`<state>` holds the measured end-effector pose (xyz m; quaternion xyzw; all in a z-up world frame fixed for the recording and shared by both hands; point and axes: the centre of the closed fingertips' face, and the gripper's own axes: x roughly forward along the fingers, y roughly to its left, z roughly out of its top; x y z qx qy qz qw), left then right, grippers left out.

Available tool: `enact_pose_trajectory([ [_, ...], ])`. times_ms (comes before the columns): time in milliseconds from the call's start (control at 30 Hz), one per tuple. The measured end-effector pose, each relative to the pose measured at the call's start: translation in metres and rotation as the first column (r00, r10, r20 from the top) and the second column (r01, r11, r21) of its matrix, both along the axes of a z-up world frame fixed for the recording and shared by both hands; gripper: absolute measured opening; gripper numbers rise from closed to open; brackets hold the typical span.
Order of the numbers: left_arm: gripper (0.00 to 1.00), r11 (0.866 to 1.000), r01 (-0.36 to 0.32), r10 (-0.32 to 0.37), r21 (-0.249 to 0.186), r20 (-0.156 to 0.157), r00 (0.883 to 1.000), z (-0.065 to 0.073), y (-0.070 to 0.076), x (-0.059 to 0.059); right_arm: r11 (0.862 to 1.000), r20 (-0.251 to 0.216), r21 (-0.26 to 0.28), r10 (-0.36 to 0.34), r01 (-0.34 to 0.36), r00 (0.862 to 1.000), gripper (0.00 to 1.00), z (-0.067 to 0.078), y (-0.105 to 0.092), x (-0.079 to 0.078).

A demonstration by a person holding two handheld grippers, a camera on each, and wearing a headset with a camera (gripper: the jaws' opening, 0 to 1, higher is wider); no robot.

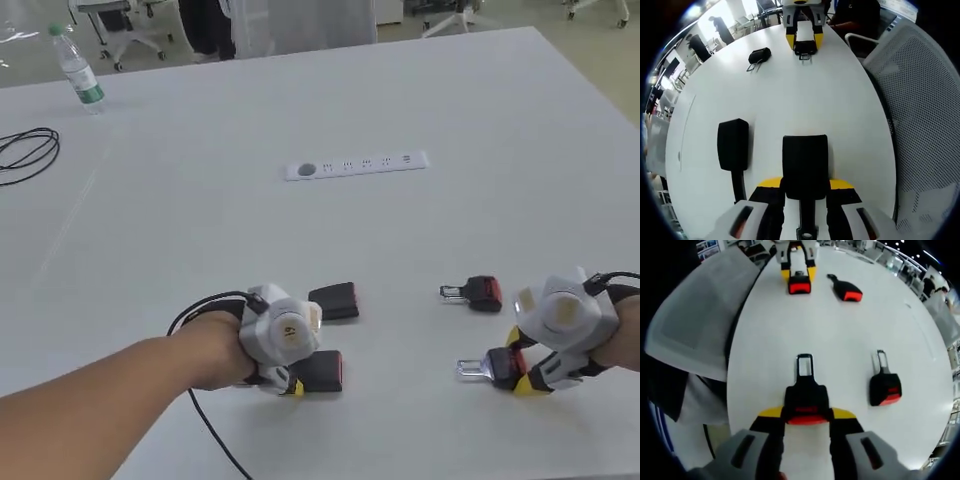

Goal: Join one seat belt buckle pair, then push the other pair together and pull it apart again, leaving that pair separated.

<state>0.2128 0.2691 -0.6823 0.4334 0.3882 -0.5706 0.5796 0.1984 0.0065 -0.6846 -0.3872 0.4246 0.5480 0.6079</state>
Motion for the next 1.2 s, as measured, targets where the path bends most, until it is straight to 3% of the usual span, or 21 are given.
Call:
enact_pose_trajectory([
  [467, 0.32, 1.0, -0.006, 0.006, -0.006, 0.005, 1.0, 0.0, 0.001, -0.001, 1.0, 0.021, -0.004, -0.017, 0.017, 1.0, 0.34, -0.002, 0.009, 0.001],
  [733, 0.32, 1.0, -0.027, 0.027, -0.012, 0.01, 1.0, -0.001, 0.001, -0.003, 0.998, 0.033, 0.059, -0.039, 0.037, 0.999, 0.34, -0.002, 0.04, -0.002],
  [1200, 0.32, 0.999, -0.046, 0.046, -0.03, 0.006, 0.999, -0.002, 0.002, -0.004, 0.991, 0.06, 0.135, -0.022, 0.014, 0.998, 0.34, -0.002, 0.099, -0.008],
])
